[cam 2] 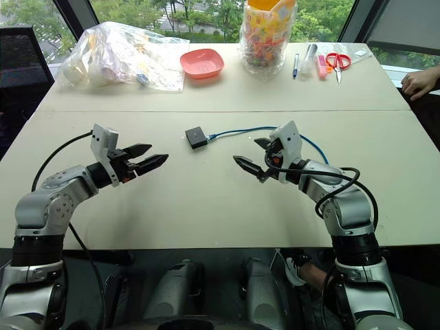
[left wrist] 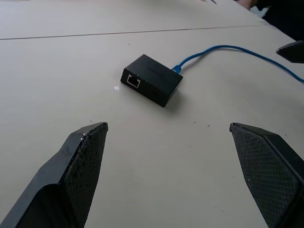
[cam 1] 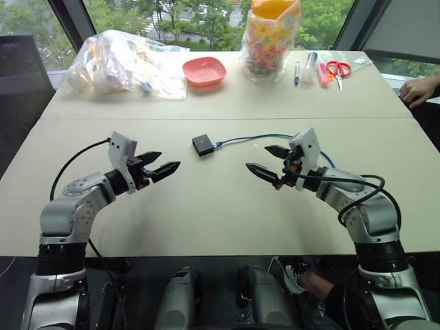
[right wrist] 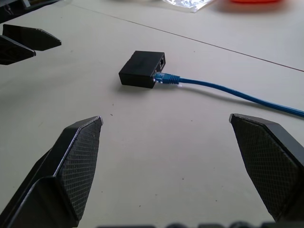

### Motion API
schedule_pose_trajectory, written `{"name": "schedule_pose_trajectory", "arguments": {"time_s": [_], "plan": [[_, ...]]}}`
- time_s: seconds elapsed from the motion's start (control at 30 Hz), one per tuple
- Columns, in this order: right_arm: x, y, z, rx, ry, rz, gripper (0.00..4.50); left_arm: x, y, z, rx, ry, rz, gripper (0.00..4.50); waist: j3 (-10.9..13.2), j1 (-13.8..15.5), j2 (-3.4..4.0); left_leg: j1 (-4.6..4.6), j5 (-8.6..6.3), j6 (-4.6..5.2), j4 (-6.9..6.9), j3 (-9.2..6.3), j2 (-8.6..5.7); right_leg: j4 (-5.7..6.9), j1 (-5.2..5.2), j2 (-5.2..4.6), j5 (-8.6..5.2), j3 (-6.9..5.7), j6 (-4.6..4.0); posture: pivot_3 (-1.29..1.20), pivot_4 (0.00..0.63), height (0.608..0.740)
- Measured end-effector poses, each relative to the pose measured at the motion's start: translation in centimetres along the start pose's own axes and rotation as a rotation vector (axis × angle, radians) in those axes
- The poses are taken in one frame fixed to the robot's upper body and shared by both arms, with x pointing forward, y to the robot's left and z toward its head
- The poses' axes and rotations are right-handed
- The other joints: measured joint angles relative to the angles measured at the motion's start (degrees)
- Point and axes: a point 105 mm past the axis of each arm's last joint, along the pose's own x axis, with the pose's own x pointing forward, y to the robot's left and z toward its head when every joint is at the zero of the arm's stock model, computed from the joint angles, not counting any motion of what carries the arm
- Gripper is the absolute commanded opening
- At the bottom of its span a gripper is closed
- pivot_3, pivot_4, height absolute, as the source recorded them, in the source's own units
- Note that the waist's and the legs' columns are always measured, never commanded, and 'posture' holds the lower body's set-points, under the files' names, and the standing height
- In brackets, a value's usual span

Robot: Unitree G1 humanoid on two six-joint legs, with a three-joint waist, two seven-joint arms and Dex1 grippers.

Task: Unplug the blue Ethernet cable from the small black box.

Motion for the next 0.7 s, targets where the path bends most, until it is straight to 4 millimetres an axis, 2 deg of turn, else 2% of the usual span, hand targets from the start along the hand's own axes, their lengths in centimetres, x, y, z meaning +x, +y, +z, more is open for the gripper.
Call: {"name": "schedule_pose_trajectory", "arguments": {"time_s": [0.7], "plan": [[-0.04, -0.06, -0.10, -0.017, -0.005, -0.003, 4.50, -0.19, -0.16, -0.74, -0.008, 0.024, -0.021, 4.27, 0.0, 0.0, 0.00, 0.03, 0.00, 0.00, 0.02, 0.04, 0.00, 0.04, 0.00, 0.04, 0.01, 0.09, 0.00, 0.00, 0.150, 0.740]]}}
